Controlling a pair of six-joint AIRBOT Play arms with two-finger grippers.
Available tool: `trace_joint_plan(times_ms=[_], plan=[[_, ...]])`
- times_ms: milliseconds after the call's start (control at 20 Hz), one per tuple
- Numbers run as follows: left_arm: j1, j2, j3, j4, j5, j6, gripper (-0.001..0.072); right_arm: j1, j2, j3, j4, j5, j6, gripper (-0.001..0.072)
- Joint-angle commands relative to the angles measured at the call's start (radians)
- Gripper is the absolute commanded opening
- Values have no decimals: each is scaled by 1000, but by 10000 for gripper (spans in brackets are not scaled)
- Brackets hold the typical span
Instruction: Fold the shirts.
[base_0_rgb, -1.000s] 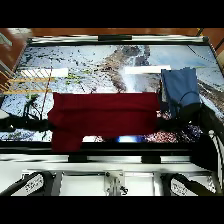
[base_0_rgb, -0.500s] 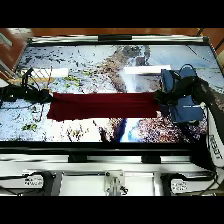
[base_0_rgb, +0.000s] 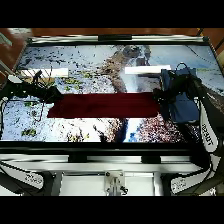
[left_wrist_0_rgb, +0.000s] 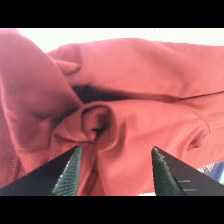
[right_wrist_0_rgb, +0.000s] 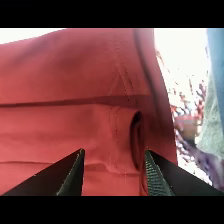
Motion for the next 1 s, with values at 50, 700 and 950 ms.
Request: trace_joint_plan(times_ms=[50,700,950], plan=[[-3,19,28,-2,-12,-15,524,-1,7,4,-36,-23,15,638],[-77,79,40,-42,-56,31,524,2,-106,4,160,-45,44,481],[-136,79,40,-84,-23,34,523,1,-46,4,198,-55,-26,69]])
